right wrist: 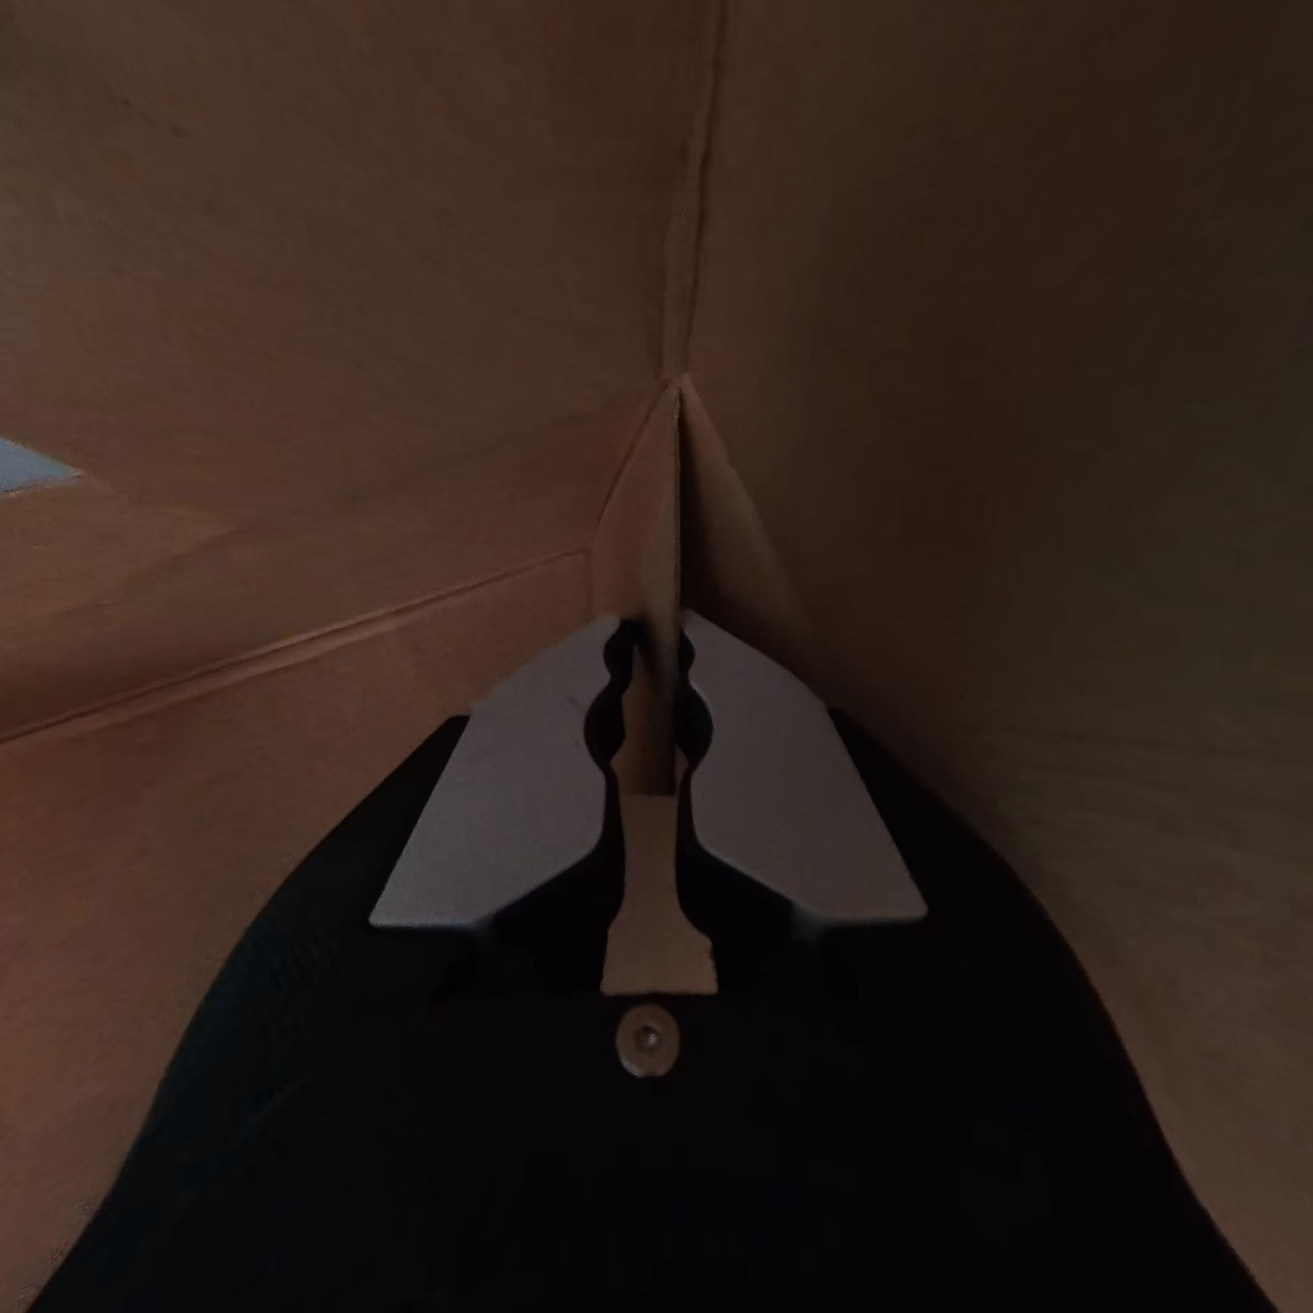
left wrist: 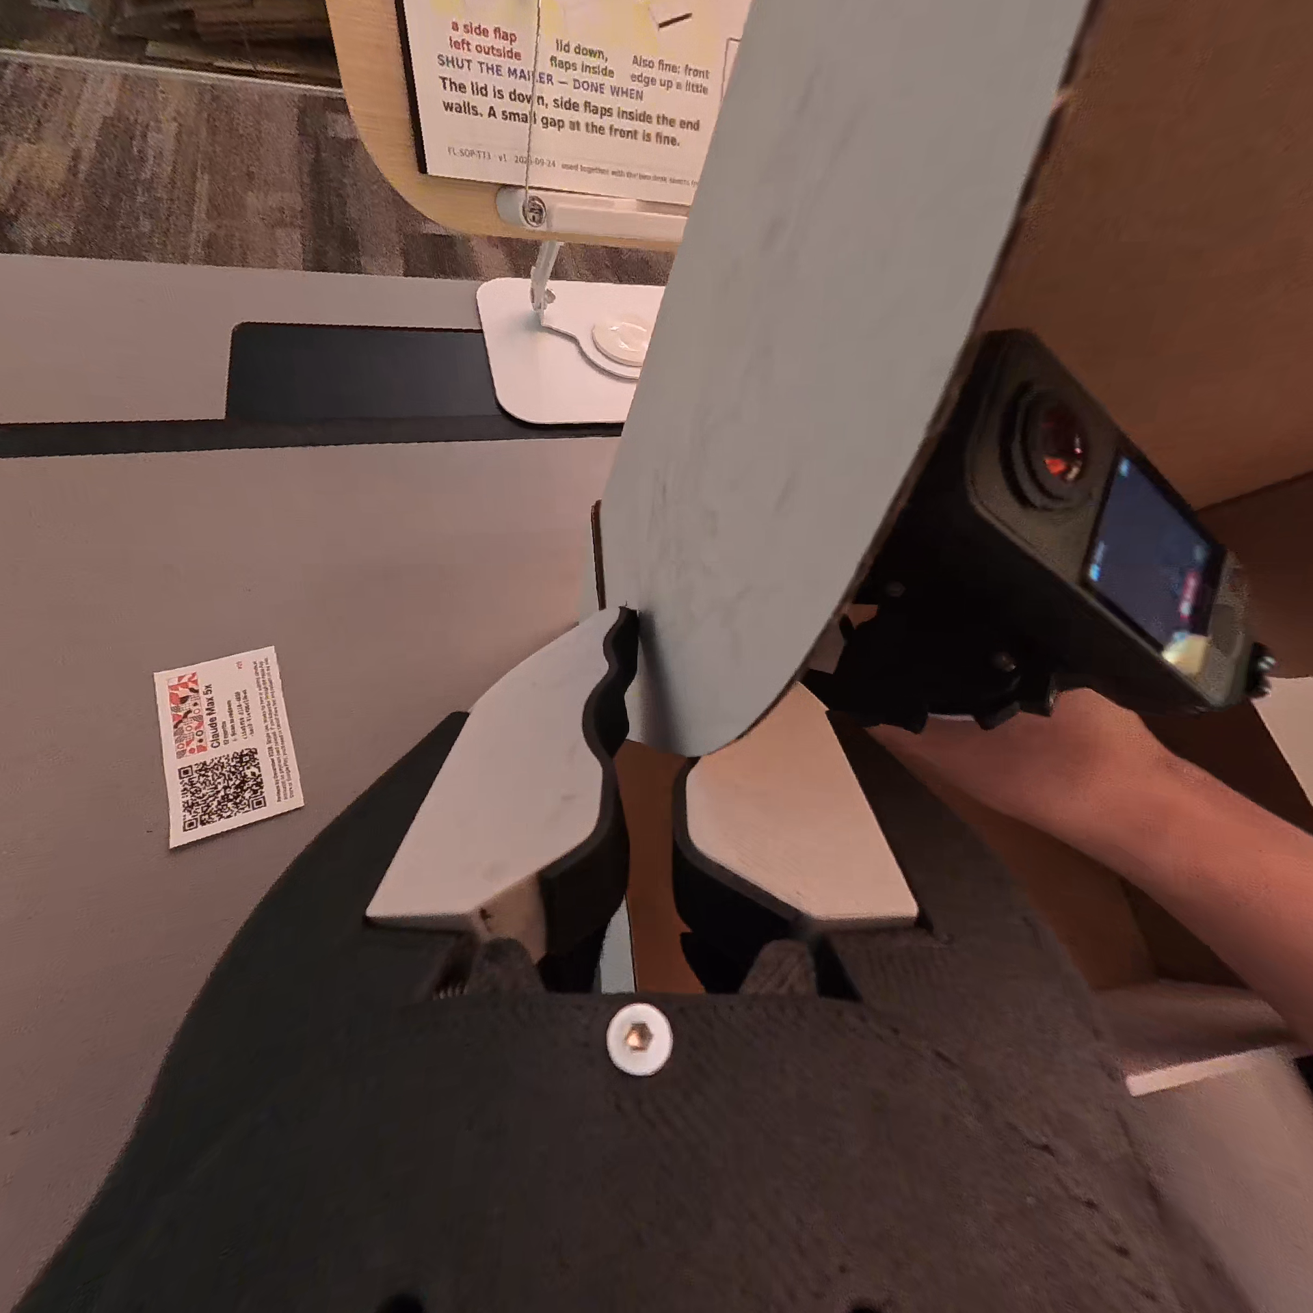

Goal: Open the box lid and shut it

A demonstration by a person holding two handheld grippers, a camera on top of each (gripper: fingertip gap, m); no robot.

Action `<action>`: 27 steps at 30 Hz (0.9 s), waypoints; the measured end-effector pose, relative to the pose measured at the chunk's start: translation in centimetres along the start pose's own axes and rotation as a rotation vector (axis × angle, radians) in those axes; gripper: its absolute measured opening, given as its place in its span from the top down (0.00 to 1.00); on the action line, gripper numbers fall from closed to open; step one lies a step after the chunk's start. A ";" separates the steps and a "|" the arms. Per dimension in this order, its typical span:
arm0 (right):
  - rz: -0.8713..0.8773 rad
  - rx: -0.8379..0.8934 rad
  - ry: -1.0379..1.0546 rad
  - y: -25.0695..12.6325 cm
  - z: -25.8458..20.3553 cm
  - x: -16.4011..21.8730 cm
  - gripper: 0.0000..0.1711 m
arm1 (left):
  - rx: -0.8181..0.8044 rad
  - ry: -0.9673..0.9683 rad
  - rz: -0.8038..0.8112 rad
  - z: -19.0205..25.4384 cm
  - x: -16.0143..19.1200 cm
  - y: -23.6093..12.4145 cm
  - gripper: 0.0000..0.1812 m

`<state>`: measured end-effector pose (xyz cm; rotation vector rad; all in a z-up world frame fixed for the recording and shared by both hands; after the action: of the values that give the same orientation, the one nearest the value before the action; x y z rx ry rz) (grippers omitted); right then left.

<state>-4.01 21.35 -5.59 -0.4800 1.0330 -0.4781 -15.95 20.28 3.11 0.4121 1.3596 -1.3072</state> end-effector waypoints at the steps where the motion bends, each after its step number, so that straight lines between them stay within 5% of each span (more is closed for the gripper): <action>1: -0.002 0.015 -0.028 -0.3 0.0 -0.1 0.94 | -0.001 0.000 0.003 0.0 0.1 0.0 0.96; 8: 0.075 0.041 -0.146 -7.0 -1.4 -1.0 0.87 | 0.035 -0.014 0.006 0.1 0.8 0.2 0.92; 14: 0.306 0.008 -0.033 -19.0 -2.3 -1.0 0.85 | 0.038 0.011 0.112 0.1 0.5 -1.2 0.78; 21: 0.595 0.441 0.283 -34.3 8.2 4.7 0.84 | 0.015 0.187 0.262 3.5 -1.1 -7.4 0.78; 24: 0.567 0.506 0.444 -35.9 11.5 8.3 0.77 | 0.159 0.366 0.291 9.3 -1.7 -8.2 0.80; 27: 0.511 0.442 0.564 -34.0 12.4 9.8 0.68 | 0.365 0.552 0.200 15.4 -0.8 -4.5 0.81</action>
<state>6.26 -9.68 12.85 0.3370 1.4837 -0.3694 -12.37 6.21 9.94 1.1988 1.4708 -1.3240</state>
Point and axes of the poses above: each gripper's, where its closed fingertips meet, y out along the fingers, x out of its underside, z = x × y across the jaws, the point moved 5 cm from there along -y, back along the fingers, and after that the axes turned 10 degrees about x, right-handed, at the moved point
